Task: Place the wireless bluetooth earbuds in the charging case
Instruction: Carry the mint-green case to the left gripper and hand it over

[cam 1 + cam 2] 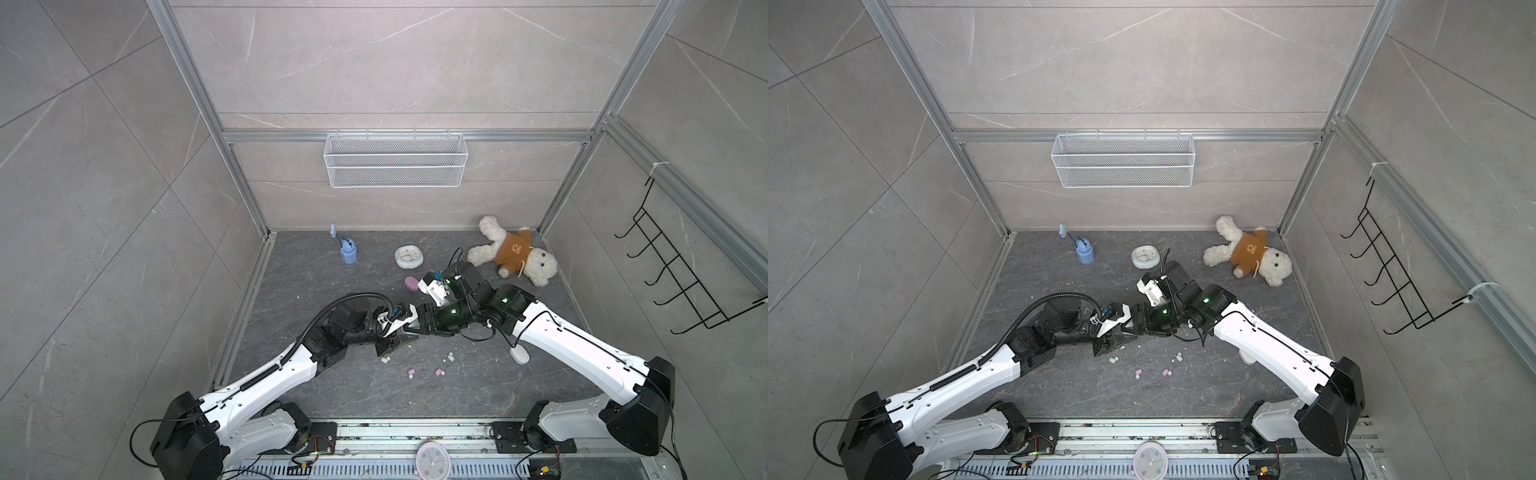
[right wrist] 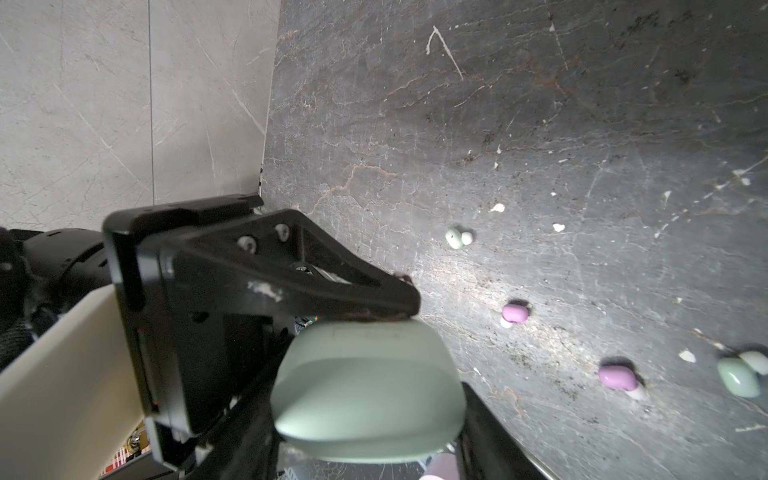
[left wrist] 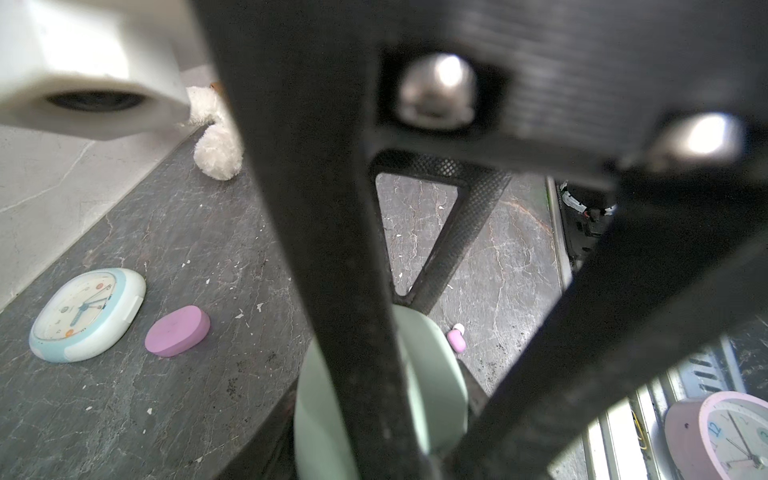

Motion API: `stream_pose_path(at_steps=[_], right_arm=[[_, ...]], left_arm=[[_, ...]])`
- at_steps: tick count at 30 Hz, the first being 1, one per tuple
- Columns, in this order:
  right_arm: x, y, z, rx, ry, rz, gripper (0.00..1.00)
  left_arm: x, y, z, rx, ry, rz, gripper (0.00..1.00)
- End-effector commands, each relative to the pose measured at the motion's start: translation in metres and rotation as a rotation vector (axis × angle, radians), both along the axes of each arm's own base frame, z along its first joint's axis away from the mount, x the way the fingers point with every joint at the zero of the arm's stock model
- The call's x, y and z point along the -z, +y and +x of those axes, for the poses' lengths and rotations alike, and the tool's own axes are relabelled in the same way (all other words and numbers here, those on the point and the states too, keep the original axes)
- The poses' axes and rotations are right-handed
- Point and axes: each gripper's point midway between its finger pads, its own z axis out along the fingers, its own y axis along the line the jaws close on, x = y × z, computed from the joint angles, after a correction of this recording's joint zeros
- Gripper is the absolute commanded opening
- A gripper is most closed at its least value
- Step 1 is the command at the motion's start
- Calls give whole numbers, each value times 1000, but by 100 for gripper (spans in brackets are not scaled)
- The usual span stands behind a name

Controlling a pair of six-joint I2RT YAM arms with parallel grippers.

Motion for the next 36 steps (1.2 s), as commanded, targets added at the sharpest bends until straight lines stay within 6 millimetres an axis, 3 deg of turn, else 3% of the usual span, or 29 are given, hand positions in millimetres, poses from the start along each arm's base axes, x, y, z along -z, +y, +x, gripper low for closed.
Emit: stream_pose_path(at_steps=[1, 10, 28, 36], right_arm=[[-20, 4, -1, -4, -22, 47, 57], [-25, 7, -4, -17, -16, 73, 57], [-25, 6, -8, -21, -9, 72, 58], [-23, 4, -9, -13, -6, 71, 69]], left_arm=[[-17, -8, -6, 55, -17, -46, 53], [-16, -7, -7, 56, -21, -37, 53], [-18, -9, -8, 66, -9, -46, 39], [-22, -9, -9, 63, -4, -58, 37]])
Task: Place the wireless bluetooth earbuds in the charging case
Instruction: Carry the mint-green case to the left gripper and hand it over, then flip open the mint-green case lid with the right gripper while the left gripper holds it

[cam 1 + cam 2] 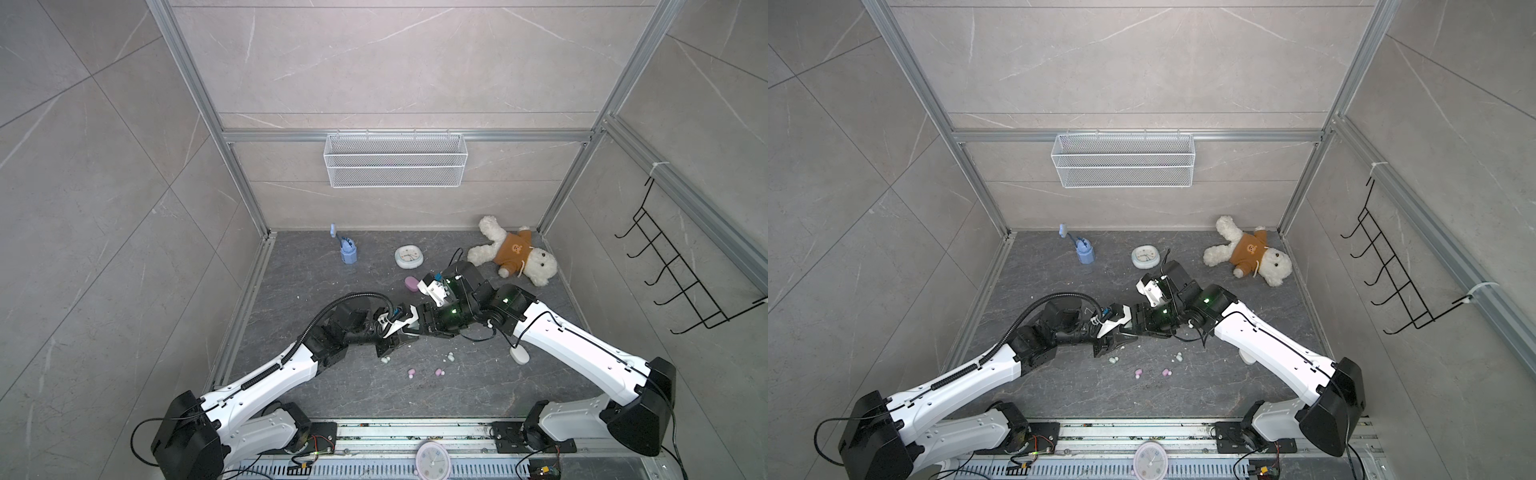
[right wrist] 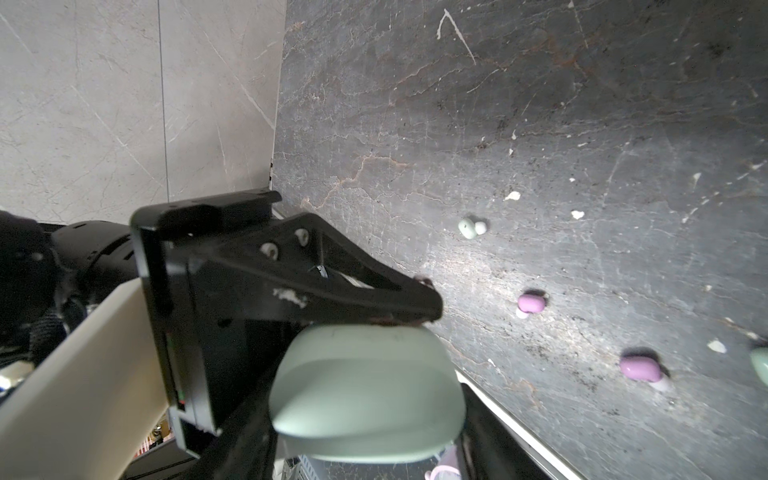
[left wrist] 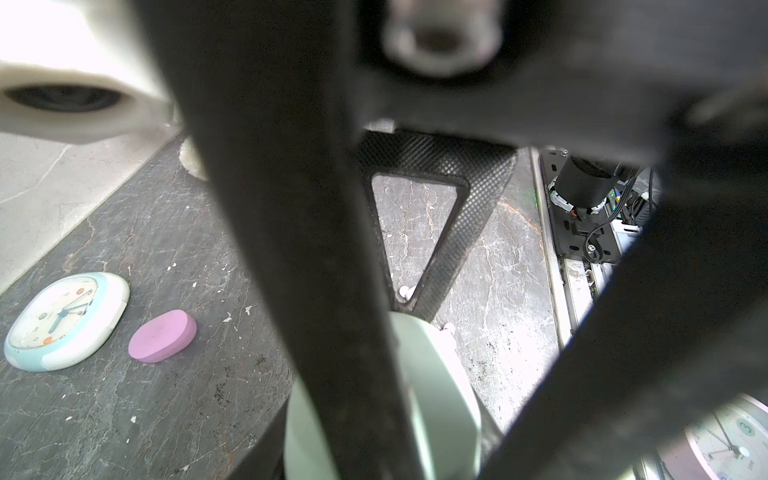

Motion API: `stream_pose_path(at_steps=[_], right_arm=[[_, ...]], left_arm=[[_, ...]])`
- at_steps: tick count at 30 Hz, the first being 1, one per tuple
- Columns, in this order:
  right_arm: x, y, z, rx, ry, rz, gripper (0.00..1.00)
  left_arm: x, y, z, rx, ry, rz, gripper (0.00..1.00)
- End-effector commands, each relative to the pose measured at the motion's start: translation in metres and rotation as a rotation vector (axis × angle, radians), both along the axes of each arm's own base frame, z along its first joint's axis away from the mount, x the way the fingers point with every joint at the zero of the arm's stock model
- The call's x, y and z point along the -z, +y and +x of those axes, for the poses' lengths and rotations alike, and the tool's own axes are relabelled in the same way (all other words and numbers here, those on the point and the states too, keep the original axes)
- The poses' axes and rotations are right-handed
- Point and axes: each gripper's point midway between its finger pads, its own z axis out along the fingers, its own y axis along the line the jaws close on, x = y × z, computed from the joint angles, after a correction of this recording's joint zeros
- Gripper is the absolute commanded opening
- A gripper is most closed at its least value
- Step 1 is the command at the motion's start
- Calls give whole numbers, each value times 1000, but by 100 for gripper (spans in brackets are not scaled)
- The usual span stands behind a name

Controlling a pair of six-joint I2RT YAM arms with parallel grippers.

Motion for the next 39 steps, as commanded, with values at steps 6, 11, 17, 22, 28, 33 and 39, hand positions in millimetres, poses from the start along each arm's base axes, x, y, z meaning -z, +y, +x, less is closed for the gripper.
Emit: stream_pose_path(at_steps=[6, 11, 17, 22, 28, 33, 39], right_arm=[[-20, -5, -5, 9, -56, 41, 82], [-17, -17, -7, 40, -59, 6, 89], [-23, -35, -9, 77, -87, -16, 96], [-27, -68, -14, 79, -149, -106, 100], [-62, -78, -24, -91, -420, -128, 100], [-88, -69, -31, -216, -637, -126, 100], [-92, -55, -34, -328, -767, -168, 100]], left_arm=[[-24, -6, -4, 25, -9, -61, 36], [-25, -5, -5, 15, 7, -73, 36], [-27, -5, -7, 6, 40, -101, 35], [-41, -6, -16, 32, 88, -168, 34], [-72, -9, -39, 129, 180, -295, 34], [-86, -12, -51, 208, 235, -342, 33], [-91, -18, -56, 279, 261, -365, 32]])
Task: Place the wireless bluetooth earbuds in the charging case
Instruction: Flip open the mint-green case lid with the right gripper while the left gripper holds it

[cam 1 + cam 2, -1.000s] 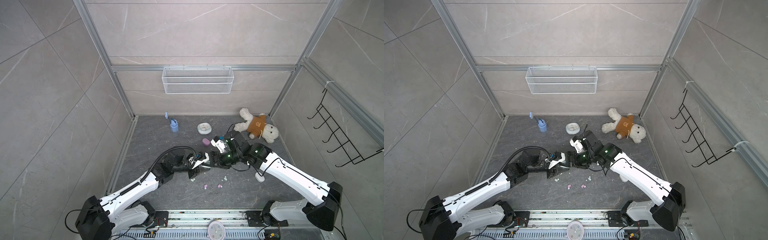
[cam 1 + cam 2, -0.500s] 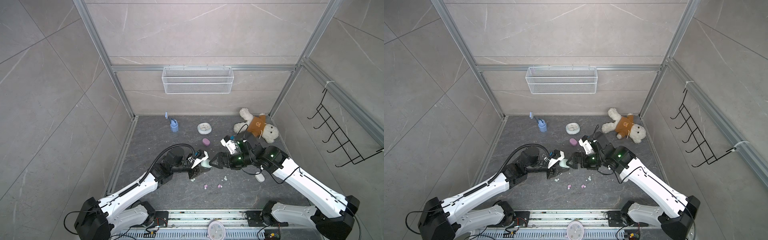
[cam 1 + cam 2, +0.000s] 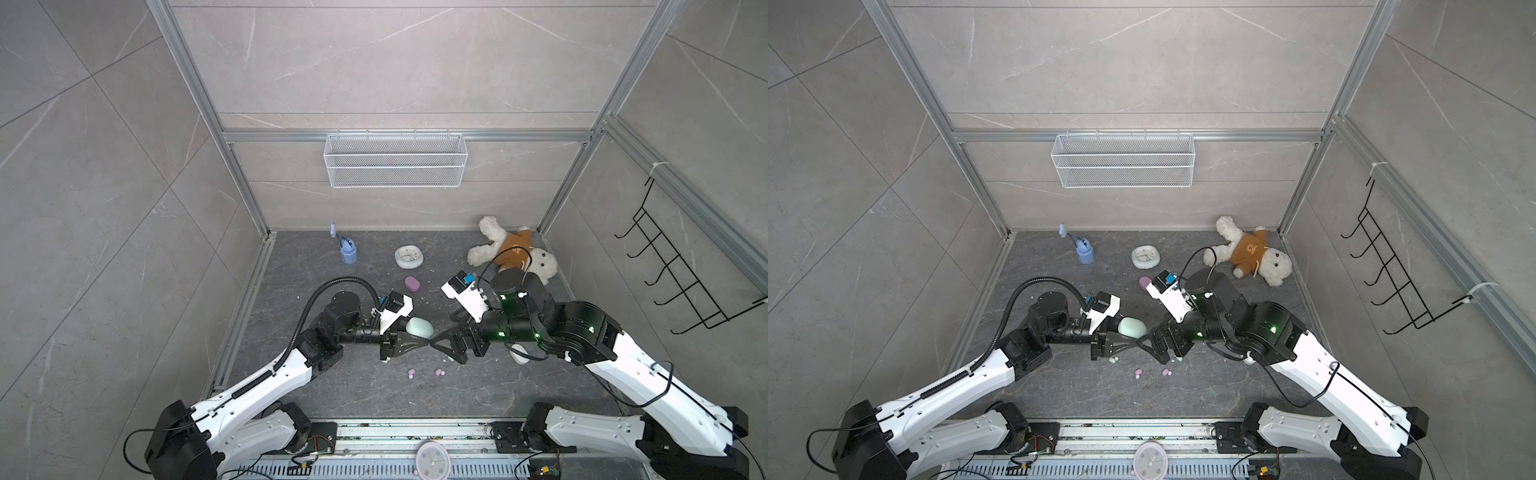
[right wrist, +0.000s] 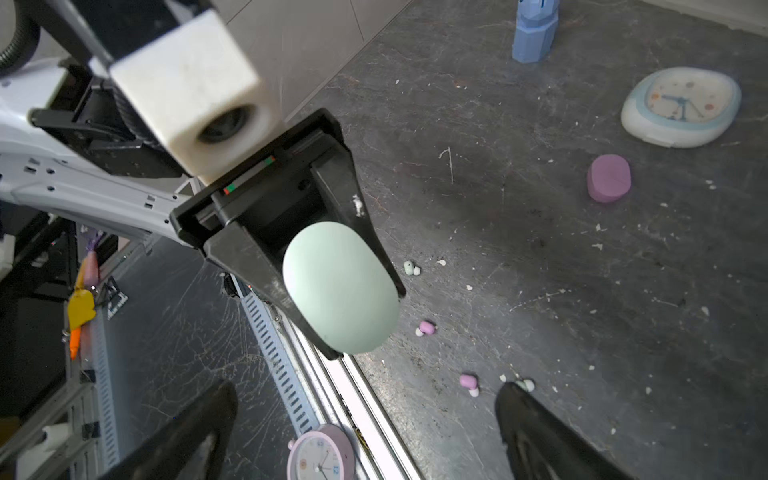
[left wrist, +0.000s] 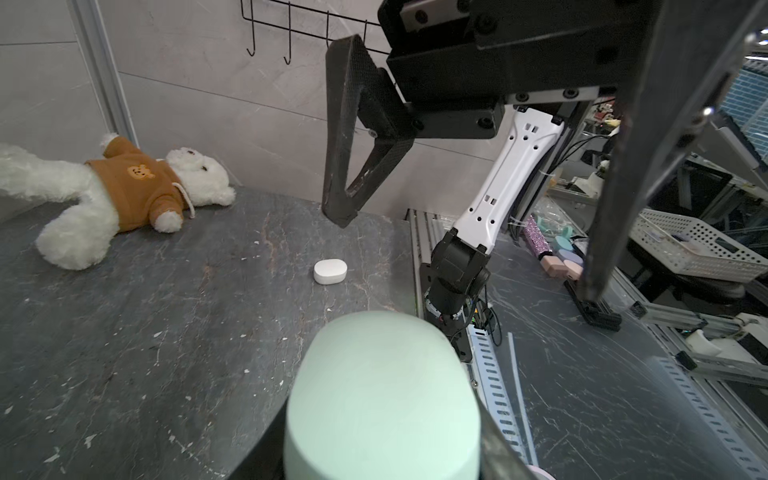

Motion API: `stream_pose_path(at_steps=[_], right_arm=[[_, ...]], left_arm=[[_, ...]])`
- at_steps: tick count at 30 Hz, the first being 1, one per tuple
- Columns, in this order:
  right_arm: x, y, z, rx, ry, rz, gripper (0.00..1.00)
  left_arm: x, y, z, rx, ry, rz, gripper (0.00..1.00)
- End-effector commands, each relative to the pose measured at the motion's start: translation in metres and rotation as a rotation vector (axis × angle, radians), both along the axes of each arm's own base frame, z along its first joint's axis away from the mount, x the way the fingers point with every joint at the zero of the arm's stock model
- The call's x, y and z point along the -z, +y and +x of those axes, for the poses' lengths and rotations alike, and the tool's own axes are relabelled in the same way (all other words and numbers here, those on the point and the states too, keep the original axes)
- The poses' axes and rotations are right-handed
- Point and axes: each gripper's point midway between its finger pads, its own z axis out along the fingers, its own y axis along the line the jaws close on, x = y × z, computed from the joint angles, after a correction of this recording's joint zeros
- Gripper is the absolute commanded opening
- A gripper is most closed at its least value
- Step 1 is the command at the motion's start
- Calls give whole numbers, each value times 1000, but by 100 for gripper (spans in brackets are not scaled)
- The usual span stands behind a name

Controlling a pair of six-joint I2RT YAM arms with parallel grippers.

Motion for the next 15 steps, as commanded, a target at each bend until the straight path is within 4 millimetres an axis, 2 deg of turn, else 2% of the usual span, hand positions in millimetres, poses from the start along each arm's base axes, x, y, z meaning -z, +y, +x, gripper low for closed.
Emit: stream_pose_path(at_steps=[1, 8, 15], right_arm=[[-4, 1, 10, -41, -121, -71, 100], [-2, 8, 16, -46, -144, -124, 100], [9, 13, 17, -52, -133, -169, 100]], left_arm=[[-18, -5, -12, 97, -2, -66, 32], [-12, -5, -16, 133, 5, -49, 29], [-12, -3, -17, 131, -1, -46, 29]])
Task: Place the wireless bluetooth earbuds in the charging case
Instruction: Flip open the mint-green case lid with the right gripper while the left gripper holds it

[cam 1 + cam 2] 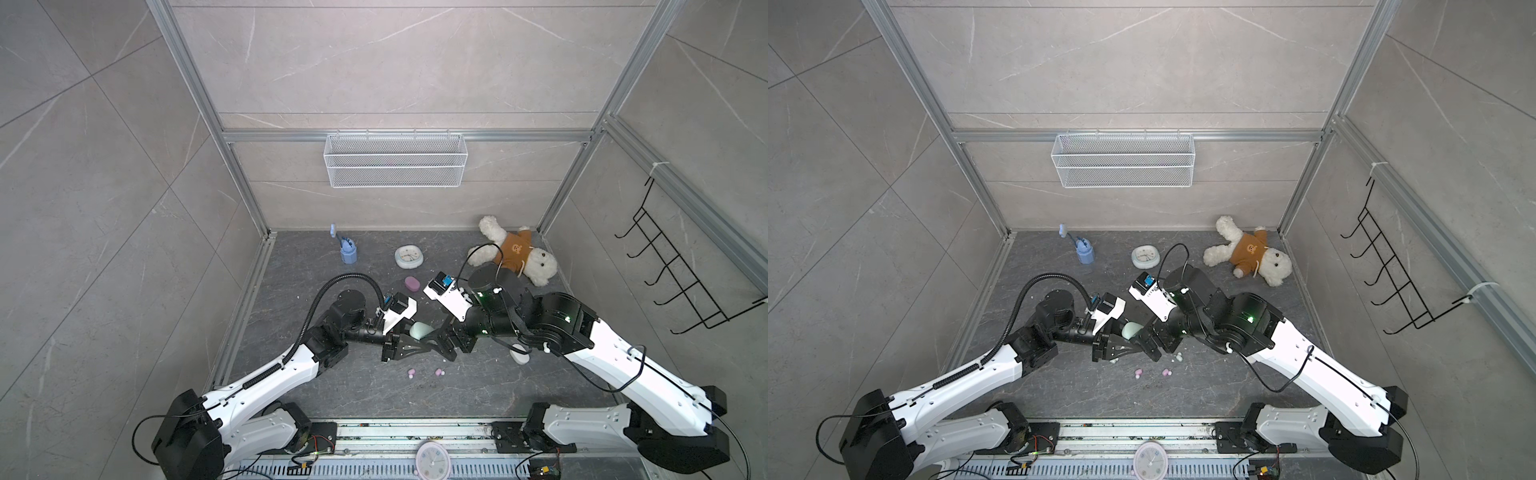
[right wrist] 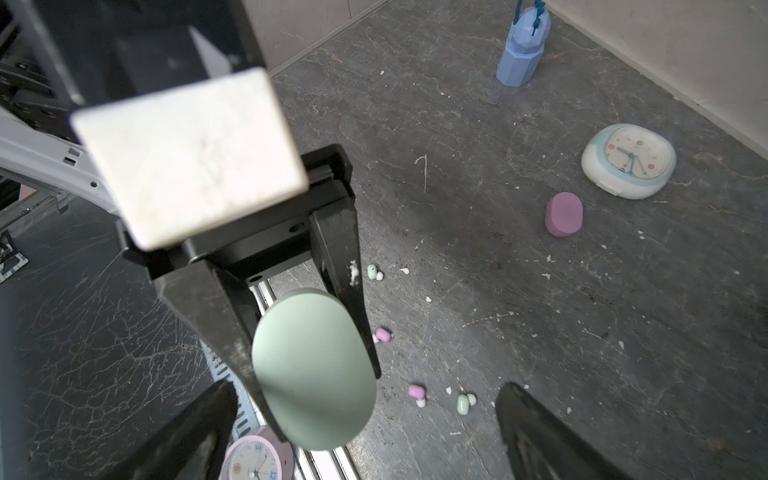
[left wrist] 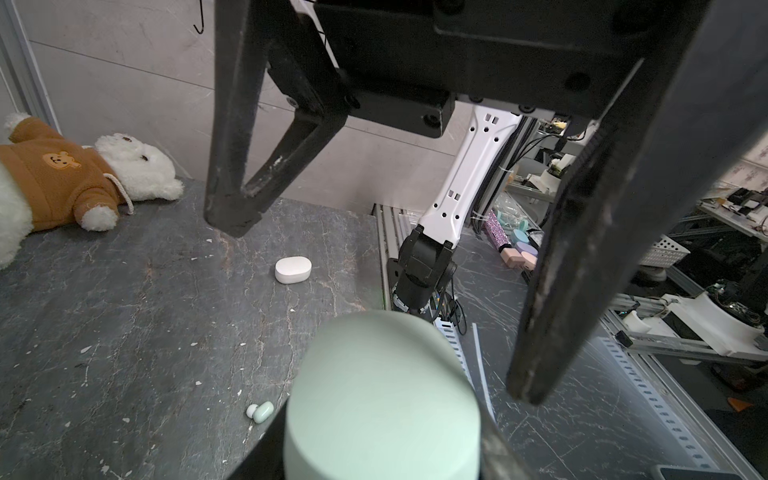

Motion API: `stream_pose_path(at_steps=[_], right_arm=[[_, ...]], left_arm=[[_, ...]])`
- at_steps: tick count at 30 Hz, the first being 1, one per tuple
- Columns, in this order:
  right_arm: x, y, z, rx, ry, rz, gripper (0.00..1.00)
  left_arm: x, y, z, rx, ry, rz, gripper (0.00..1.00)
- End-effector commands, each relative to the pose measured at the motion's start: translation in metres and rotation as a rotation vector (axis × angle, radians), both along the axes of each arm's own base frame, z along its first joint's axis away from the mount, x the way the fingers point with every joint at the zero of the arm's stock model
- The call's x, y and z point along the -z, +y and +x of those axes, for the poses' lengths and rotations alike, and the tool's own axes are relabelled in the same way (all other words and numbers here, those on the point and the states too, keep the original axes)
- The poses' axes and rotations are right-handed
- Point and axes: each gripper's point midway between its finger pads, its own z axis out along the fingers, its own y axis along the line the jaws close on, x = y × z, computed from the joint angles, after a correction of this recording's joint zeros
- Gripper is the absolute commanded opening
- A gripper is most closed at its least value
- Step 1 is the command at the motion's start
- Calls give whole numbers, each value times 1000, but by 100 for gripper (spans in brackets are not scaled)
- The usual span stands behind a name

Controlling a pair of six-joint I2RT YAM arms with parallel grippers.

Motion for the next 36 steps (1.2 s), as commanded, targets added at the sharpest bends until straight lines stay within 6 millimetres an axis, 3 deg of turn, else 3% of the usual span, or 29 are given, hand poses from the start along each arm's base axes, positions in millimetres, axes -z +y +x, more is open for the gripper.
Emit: stream_pose_path(at_steps=[1, 9, 20, 36], right_arm=[[1, -4, 2, 6, -21, -40, 99], [7, -15, 14, 92, -46, -93, 99], [-18, -29, 27, 214, -110, -41, 100], [-32, -35, 29, 254, -115, -33, 100]], left_arm=[[-19, 2, -7, 34, -46, -52, 29], [-20, 3, -8, 33, -52, -54, 28], [-18, 4, -9, 25, -68, -56, 26], [-21, 7, -7, -1, -61, -66, 23]])
